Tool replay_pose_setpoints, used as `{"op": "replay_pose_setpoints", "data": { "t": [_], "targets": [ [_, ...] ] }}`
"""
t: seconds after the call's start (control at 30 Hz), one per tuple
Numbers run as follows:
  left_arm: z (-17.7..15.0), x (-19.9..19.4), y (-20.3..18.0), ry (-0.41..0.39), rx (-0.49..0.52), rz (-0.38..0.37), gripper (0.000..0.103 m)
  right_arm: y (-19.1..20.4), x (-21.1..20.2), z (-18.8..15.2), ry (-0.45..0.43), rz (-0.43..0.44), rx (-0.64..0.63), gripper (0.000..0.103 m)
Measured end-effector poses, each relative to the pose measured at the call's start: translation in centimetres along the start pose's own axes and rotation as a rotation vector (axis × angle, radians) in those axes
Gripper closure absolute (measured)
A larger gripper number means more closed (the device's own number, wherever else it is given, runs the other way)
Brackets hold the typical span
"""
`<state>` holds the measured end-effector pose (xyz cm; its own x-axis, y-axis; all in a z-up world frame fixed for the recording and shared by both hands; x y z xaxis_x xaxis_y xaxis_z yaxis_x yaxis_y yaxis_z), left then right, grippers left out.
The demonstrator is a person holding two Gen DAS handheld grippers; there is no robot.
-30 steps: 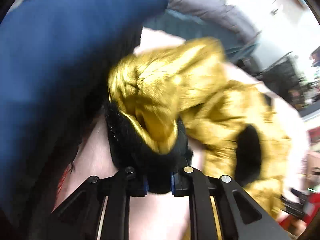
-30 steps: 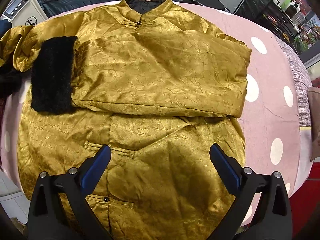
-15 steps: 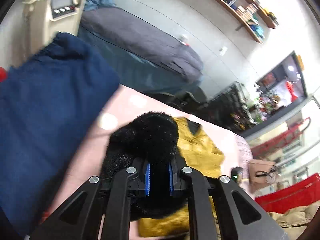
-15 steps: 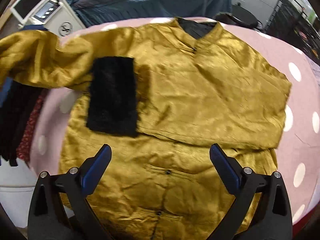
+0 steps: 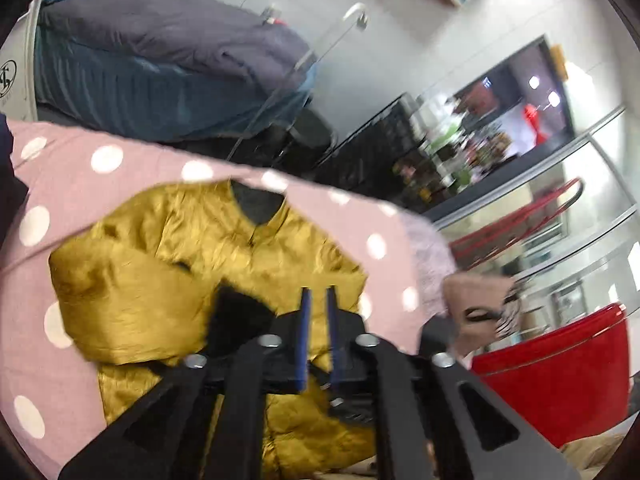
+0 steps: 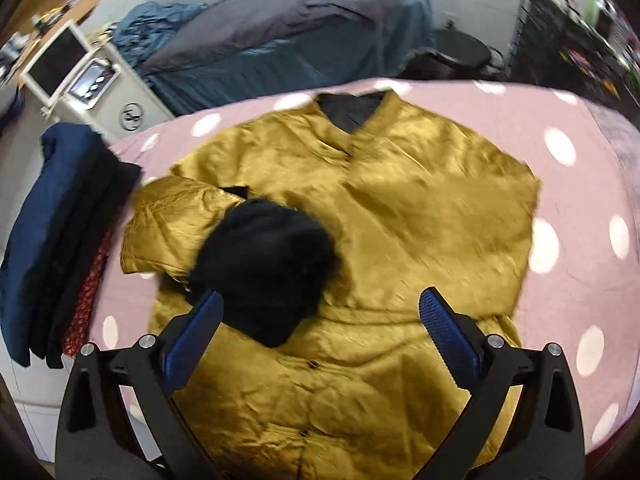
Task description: Fold large clothes
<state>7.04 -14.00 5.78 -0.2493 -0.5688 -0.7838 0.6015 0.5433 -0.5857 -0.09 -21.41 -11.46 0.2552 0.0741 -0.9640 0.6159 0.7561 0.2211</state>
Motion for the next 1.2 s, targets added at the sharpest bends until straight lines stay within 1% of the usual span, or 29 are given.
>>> {"op": "replay_pose_setpoints", "data": {
  "t": [0.03, 0.07, 0.13, 0.2, 0.23, 0.27, 0.3, 0.33, 0.4, 0.43, 0.47, 0.57, 0.6, 0.63, 0.67, 0.7, 0.73, 0.77, 0.83, 0.9, 0.93, 0.97, 1.03, 1.13, 1.2],
  "targets": [
    [-0.7, 1.2, 1.0, 0.027, -0.028, 0.027, 0.054, -1.1, 0.4, -0.5, 0.014, 0.000, 0.022, 0.006],
    [-1.4, 2.0, 2.4, 0.038, -0.061, 0.069, 0.034, -1.7, 0.7, -1.0, 0.024, 0.001, 0.033, 0.006],
    [-3.0, 3.0, 6.0, 0.051, -0.118, 0.192, 0.033, -2.9, 2.0, -2.0, 0.067, 0.025, 0.060, 0.006],
    [-5.5, 4.0, 10.1, 0.107, -0.162, 0.321, 0.033, -3.2, 3.5, -2.7, 0.115, 0.095, 0.092, 0.006],
    [-5.9, 4.3, 11.5, 0.121, -0.179, 0.367, 0.033, -3.2, 4.2, -2.9, 0.140, 0.146, 0.119, 0.006],
    [-7.1, 4.3, 13.0, 0.131, -0.195, 0.415, 0.033, -3.1, 5.0, -2.9, 0.158, 0.189, 0.139, 0.006],
    [-8.4, 4.3, 14.6, 0.145, -0.213, 0.452, 0.033, -2.6, 6.0, -2.8, 0.185, 0.255, 0.164, 0.006],
    [-9.3, 4.2, 15.8, 0.161, -0.235, 0.471, 0.033, -2.2, 6.7, -2.6, 0.199, 0.290, 0.178, 0.006],
    [-11.0, 3.7, 17.5, 0.172, -0.281, 0.469, 0.033, -1.4, 8.4, -1.9, 0.229, 0.356, 0.209, 0.007],
    [-11.6, 3.7, 18.3, 0.173, -0.300, 0.473, 0.033, -0.9, 9.2, -1.4, 0.240, 0.381, 0.228, 0.011],
    [-12.3, 3.2, 18.8, 0.172, -0.311, 0.485, 0.033, -0.6, 10.1, -0.8, 0.251, 0.407, 0.254, 0.013],
    [-13.5, 2.6, 19.7, 0.163, -0.329, 0.518, 0.033, 0.8, 12.2, 1.1, 0.271, 0.449, 0.279, 0.022],
    [-13.9, 2.4, 20.0, 0.159, -0.339, 0.520, 0.033, 1.2, 12.8, 1.6, 0.283, 0.448, 0.279, 0.030],
    [-14.2, 2.4, 20.2, 0.157, -0.346, 0.516, 0.033, 1.8, 13.4, 2.1, 0.299, 0.446, 0.277, 0.052],
    [-14.2, 2.6, 20.5, 0.161, -0.353, 0.514, 0.033, 2.4, 13.6, 2.7, 0.310, 0.454, 0.269, 0.065],
    [-14.3, 2.5, 20.5, 0.160, -0.360, 0.511, 0.033, 3.6, 13.6, 3.3, 0.322, 0.454, 0.244, 0.074],
    [-14.6, 2.6, 20.9, 0.158, -0.367, 0.509, 0.033, 4.7, 13.1, 4.2, 0.314, 0.444, 0.204, 0.082],
    [-14.7, 2.6, 21.1, 0.157, -0.374, 0.506, 0.033, 6.3, 12.2, 5.3, 0.295, 0.440, 0.143, 0.084],
    [-14.6, 2.6, 21.3, 0.154, -0.391, 0.489, 0.033, 11.2, 8.6, 8.2, 0.225, 0.452, -0.026, 0.088],
    [-14.3, 2.5, 21.2, 0.140, -0.398, 0.477, 0.033, 15.9, 4.1, 11.1, 0.132, 0.466, -0.164, 0.089],
    [-14.0, 2.4, 21.1, 0.133, -0.393, 0.476, 0.033, 18.8, 0.9, 12.8, 0.066, 0.486, -0.244, 0.090],
    [-13.7, 2.4, 21.0, 0.125, -0.384, 0.480, 0.033, 20.5, -1.1, 13.7, 0.029, 0.505, -0.291, 0.091],
    [-13.2, 2.2, 20.5, 0.112, -0.360, 0.488, 0.033, 25.6, -7.6, 16.2, -0.094, 0.544, -0.416, 0.092],
    [-12.9, 2.0, 20.0, 0.098, -0.336, 0.492, 0.033, 31.2, -15.8, 18.3, -0.257, 0.579, -0.568, 0.093],
    [-13.0, 2.0, 20.1, 0.095, -0.344, 0.488, 0.033, 33.2, -19.9, 18.9, -0.345, 0.570, -0.649, 0.093]
  ]
}}
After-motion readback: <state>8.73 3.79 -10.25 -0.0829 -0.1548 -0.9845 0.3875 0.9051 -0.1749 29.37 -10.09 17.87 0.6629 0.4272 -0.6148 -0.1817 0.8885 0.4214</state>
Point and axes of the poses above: each gripper's, at about its wrist camera, not at the fingertips, and x roughly the way its jaws point, y to its left, z to its top, the point moved 8 cm from there along x, roughly the way its jaws point, and after that the axes turned 13 degrees about y, right-handed, at the moved point
